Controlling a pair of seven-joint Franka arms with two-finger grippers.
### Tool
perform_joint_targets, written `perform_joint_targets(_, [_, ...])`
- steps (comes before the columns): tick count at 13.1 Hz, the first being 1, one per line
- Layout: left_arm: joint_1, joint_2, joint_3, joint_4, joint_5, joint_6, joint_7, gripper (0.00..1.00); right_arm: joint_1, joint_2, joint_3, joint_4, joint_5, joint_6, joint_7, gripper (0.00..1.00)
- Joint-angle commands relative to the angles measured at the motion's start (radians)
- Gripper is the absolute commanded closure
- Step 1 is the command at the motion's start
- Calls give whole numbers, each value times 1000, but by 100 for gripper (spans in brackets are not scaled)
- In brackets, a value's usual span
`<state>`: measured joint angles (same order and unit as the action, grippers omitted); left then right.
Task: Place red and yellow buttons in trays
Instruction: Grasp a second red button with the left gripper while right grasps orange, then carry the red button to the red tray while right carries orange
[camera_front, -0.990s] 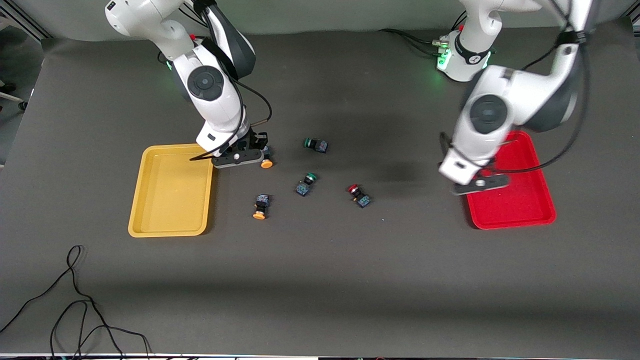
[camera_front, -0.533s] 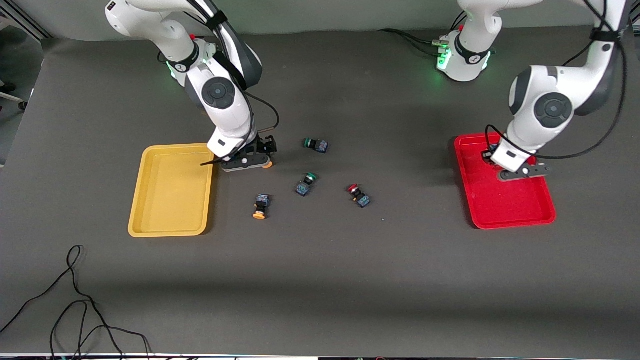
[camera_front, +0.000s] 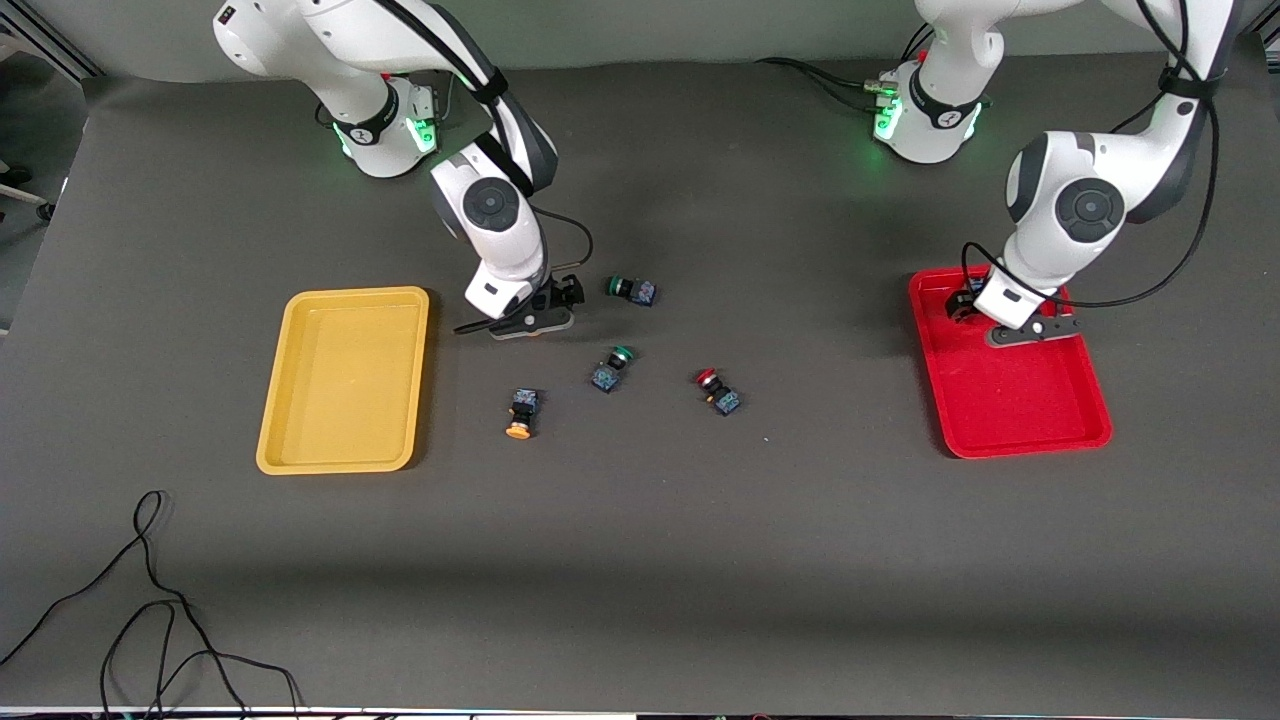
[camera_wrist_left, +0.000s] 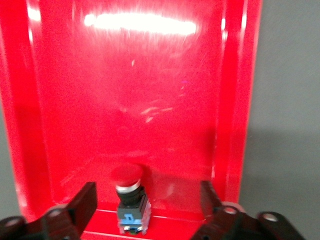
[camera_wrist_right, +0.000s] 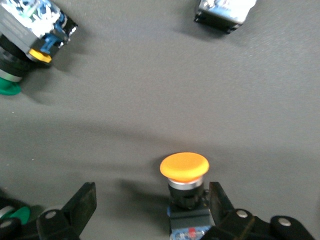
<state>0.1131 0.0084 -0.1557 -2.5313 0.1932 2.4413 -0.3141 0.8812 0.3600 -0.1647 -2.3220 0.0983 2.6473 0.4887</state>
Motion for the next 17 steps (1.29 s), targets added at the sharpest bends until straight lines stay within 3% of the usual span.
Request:
perform_joint_targets(1, [-81, 16, -21, 223, -88, -221, 6, 0, 4, 13, -9, 10, 12, 16, 13, 0])
perform_joint_targets(3, [-165, 118, -19, 450, -182, -377, -43, 0, -4, 13, -12, 9, 12, 16, 8, 0])
perform_joint_targets(4, [-202, 186, -19, 562, -187, -434, -128, 0, -5, 16, -12, 9, 14, 16, 8, 10])
perform_joint_targets(6, [-278, 338, -21, 754, -189, -469, -293, 0, -5, 23, -12, 9, 14, 16, 8, 53])
perform_joint_targets(8, [-369, 445, -30, 854, -178, -441, -486, 0, -5, 25, -13, 9, 14, 16, 7, 76])
perform_joint_targets(9, [-419, 490, -28, 876, -169, -408, -576, 0, -7, 24, -13, 9, 14, 14, 1, 82])
perform_joint_targets(14, [-573, 626, -28, 872, -140, -165, -877, 0, -7, -45, -38, 21, 14, -87, -1, 87])
perform_joint_targets(17, [-618, 665, -22, 832, -65, -110, -901, 0, -7, -145, -87, 119, 14, -341, 16, 87])
